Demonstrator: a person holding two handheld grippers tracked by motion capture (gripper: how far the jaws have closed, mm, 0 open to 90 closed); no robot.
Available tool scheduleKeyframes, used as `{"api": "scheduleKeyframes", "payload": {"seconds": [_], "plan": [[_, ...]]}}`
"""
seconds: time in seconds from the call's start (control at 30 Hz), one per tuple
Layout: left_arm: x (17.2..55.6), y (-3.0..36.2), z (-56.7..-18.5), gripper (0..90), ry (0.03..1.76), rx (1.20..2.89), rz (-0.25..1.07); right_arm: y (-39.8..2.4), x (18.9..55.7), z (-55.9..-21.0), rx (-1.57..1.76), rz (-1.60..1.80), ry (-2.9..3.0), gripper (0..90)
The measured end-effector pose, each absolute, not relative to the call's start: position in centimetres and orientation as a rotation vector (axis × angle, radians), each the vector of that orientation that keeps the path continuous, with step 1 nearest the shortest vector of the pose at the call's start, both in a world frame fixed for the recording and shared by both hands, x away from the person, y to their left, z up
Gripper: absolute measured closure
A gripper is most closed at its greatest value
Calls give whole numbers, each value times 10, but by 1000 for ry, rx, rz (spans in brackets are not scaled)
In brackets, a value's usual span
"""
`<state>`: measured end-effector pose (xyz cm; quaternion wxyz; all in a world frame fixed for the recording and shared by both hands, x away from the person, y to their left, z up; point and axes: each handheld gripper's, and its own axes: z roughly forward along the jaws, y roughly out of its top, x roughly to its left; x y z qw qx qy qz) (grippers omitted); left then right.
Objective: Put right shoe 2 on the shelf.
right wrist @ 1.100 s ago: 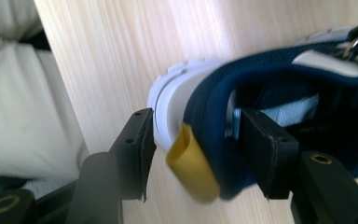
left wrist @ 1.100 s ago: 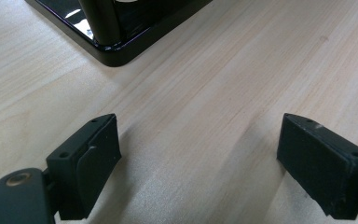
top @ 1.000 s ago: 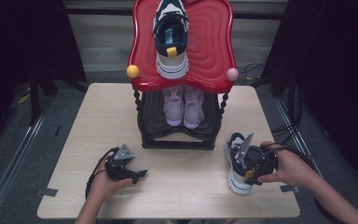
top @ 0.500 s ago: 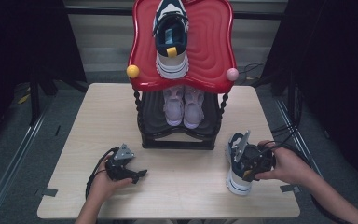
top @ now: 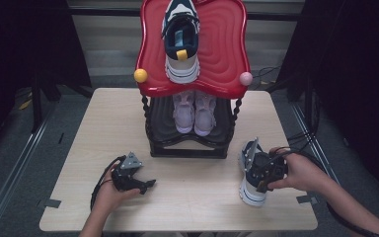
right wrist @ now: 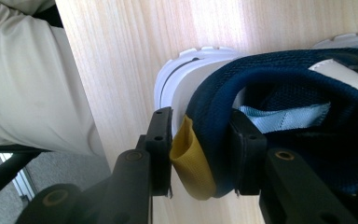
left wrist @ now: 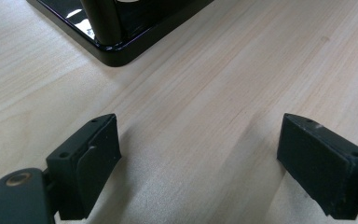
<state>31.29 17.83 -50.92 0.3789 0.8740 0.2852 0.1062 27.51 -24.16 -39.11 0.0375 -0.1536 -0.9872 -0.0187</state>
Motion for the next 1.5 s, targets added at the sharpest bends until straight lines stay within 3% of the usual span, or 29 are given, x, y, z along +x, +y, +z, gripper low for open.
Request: {"api": "scheduleKeyframes", "payload": {"seconds": [0.83, 1.5], "plan": [[313, 179, -509, 126, 726, 2235, 271, -233, 278, -397, -440, -16, -3011, 730], [313, 178, -509, 126, 729, 2228, 271, -243, 281, -384, -485, -89, -3000, 736]]}}
